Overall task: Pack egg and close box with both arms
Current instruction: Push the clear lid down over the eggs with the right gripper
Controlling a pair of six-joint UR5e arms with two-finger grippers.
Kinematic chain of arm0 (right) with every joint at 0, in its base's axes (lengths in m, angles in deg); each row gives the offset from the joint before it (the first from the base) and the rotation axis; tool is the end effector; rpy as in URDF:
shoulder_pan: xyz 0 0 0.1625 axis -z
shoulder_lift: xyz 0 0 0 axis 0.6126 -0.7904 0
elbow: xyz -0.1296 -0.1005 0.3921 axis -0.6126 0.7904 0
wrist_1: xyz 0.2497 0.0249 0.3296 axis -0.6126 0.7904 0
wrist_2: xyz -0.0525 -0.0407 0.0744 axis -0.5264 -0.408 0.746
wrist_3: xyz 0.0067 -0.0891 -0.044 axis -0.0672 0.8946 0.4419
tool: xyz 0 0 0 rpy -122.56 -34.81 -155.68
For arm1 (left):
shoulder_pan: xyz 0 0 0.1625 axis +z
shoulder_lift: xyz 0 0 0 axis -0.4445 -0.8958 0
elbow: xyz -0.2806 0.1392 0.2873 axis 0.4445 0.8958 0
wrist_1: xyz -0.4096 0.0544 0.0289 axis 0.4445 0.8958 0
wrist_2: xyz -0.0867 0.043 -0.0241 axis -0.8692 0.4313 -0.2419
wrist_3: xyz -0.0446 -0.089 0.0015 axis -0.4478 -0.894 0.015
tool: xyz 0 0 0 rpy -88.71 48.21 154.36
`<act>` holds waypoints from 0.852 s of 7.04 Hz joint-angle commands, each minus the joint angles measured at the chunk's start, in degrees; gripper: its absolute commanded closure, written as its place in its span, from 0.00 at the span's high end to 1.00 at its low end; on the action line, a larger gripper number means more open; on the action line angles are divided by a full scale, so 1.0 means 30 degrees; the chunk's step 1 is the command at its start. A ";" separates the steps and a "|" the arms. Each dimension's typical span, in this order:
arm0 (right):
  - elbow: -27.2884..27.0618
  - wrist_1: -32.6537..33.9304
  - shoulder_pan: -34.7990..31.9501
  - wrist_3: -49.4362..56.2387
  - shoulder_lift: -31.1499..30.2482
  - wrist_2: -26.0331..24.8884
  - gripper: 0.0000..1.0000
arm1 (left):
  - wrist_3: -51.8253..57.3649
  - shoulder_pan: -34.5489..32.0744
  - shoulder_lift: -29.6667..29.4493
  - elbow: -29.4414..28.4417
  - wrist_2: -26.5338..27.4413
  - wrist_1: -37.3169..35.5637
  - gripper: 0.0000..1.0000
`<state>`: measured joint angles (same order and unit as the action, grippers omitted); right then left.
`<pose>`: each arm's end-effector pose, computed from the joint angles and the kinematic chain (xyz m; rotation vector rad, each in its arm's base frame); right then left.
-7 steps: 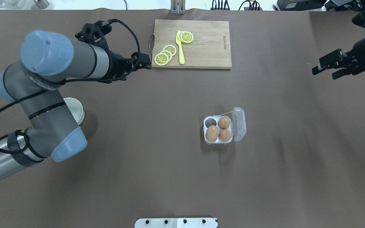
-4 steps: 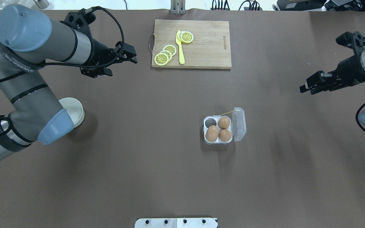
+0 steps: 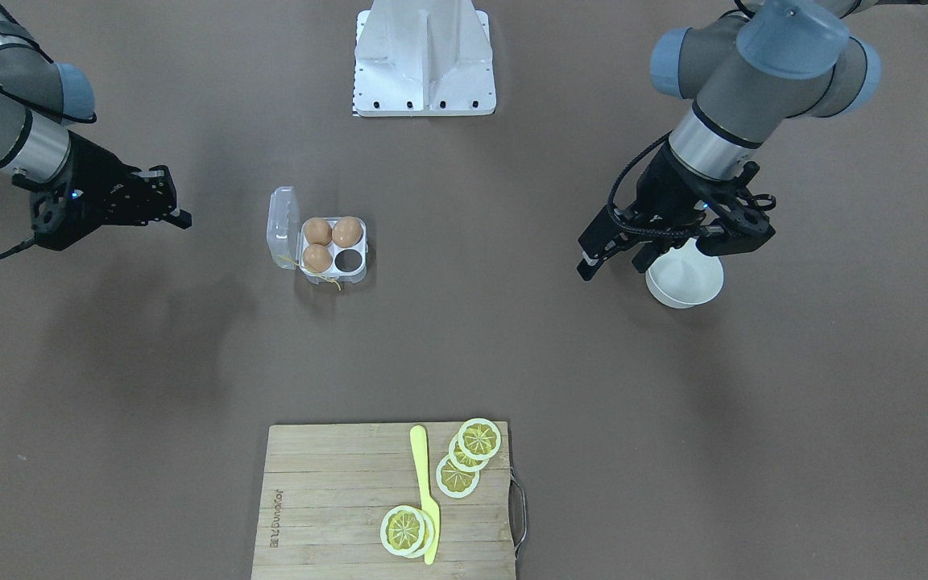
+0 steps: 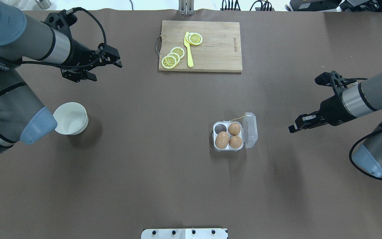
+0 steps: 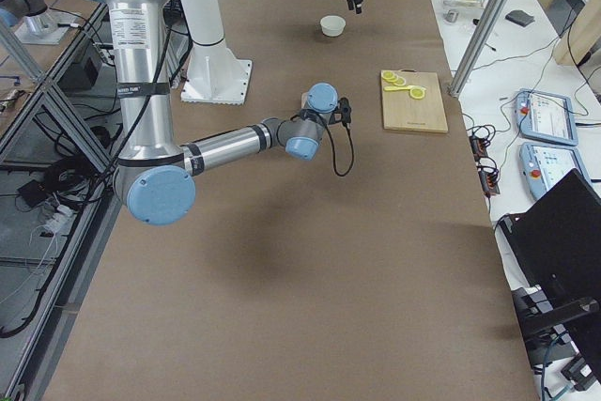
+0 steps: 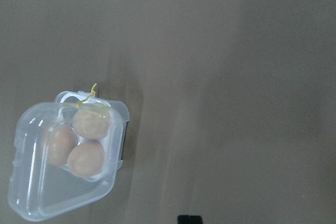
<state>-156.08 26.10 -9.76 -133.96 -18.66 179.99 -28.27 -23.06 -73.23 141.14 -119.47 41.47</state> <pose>-0.3033 -0.4186 0.4286 0.0484 -1.2669 -0.1900 0.3349 -0.5233 0.2540 0.0936 1.1488 -0.4052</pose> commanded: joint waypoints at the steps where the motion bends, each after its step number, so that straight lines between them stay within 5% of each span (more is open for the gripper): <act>1: -0.0466 -0.0010 0.1051 -0.1094 0.0060 -0.0322 0.00 | -0.0019 -0.0187 0.0032 0.0001 -0.0171 0.0012 0.98; 6: 0.0407 0.0224 0.2629 -0.2318 0.2042 -0.2629 0.00 | -0.0195 -0.0276 0.0061 0.0060 -0.0200 0.0012 0.98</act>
<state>-156.28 26.71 -3.62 -138.88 -15.11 174.41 -28.82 -23.82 -73.13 141.31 -120.06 41.51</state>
